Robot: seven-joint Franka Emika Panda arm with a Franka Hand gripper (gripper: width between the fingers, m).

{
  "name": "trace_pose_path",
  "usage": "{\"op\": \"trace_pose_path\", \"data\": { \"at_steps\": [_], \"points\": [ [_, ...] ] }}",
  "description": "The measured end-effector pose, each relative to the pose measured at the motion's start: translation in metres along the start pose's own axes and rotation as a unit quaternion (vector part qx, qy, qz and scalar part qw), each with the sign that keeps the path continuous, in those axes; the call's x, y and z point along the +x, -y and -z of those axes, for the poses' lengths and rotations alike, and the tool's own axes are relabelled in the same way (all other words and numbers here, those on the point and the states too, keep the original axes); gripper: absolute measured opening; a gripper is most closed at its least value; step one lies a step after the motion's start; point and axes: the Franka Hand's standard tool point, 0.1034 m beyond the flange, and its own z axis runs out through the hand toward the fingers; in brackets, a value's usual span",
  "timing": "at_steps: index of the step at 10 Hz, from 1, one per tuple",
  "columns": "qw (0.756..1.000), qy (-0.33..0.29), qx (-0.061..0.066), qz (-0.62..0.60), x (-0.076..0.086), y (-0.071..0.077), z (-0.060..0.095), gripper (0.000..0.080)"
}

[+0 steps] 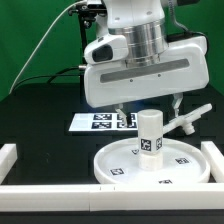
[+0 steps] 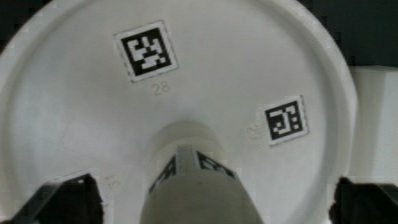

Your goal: Assemble round table

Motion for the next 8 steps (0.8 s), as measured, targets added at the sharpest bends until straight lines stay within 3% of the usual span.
{"op": "trace_pose_path", "data": {
  "at_steps": [5, 8],
  "points": [
    [1.000, -0.002, -0.001, 0.002, 0.0036, -0.0038, -0.0017, 0.0649],
    [1.000, -0.006, 0.000, 0.004, 0.0066, 0.0014, -0.0001, 0.0649]
  ]
}}
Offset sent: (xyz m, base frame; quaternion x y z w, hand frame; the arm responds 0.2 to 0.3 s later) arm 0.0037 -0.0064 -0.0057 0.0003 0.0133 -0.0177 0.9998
